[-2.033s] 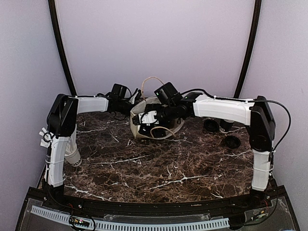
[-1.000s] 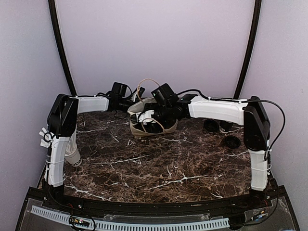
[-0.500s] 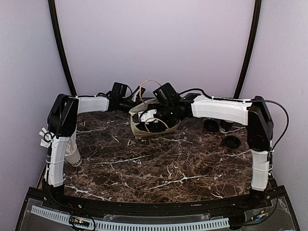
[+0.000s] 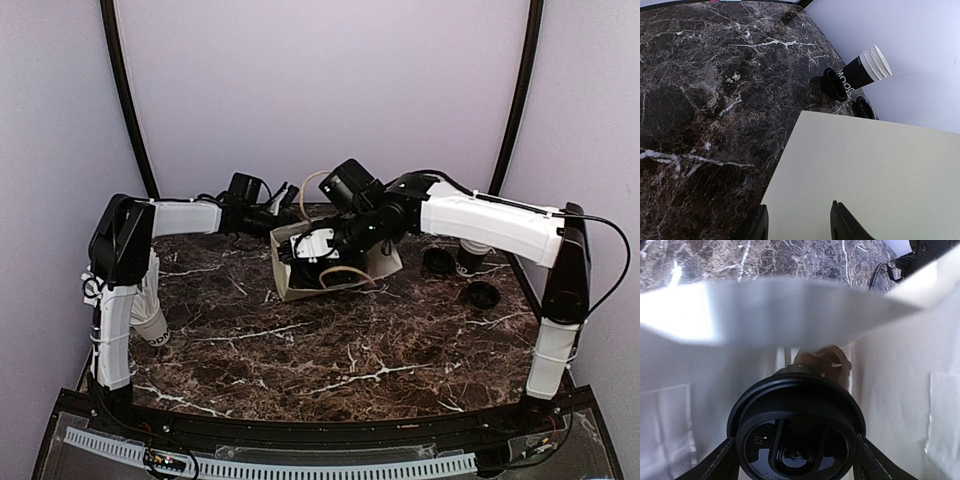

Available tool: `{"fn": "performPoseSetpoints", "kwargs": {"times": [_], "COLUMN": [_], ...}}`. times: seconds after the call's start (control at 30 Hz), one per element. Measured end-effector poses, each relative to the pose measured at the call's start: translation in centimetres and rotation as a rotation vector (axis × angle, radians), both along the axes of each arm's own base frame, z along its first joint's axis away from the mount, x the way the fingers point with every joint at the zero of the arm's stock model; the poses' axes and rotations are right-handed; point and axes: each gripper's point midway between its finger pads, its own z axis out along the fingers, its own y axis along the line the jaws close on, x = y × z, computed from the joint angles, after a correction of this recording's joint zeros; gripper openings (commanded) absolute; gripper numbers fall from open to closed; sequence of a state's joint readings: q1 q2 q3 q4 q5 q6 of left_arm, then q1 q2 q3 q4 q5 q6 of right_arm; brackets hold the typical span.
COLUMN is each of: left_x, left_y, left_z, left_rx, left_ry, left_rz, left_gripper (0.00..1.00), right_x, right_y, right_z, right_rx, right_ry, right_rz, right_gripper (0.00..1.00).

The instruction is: Pack the takeout coffee

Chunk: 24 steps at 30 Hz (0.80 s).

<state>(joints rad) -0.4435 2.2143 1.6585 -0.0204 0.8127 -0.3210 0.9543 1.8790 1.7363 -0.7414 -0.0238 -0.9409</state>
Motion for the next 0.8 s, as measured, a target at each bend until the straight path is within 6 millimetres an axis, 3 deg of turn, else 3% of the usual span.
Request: {"fn": "performPoseSetpoints", "kwargs": {"times": [0.23,0.57,0.8], "left_x": [-0.8,-1.8,-2.2], "left_y": [0.7,2.5,3.6], "left_z": [2.6,3.8,5.3], "left_rx": [0.001,0.032,0.038], "left_ry": [-0.055,-0.086,-0.113], "left_rz": [0.01,0.047,0.073], "left_gripper": [0.48,0.49,0.5], "right_x": [-1.4,-1.5,-0.7], "right_y": [-0.4,-0.3,-0.6], "right_z": [3.2,9.9,10.7], "right_rx": [0.018,0.108,0.104], "right_ry": [0.071,0.026,-0.021], "right_rz": [-0.01,-0.011,-0.009], "right_gripper": [0.76,0.79,0.81]}}
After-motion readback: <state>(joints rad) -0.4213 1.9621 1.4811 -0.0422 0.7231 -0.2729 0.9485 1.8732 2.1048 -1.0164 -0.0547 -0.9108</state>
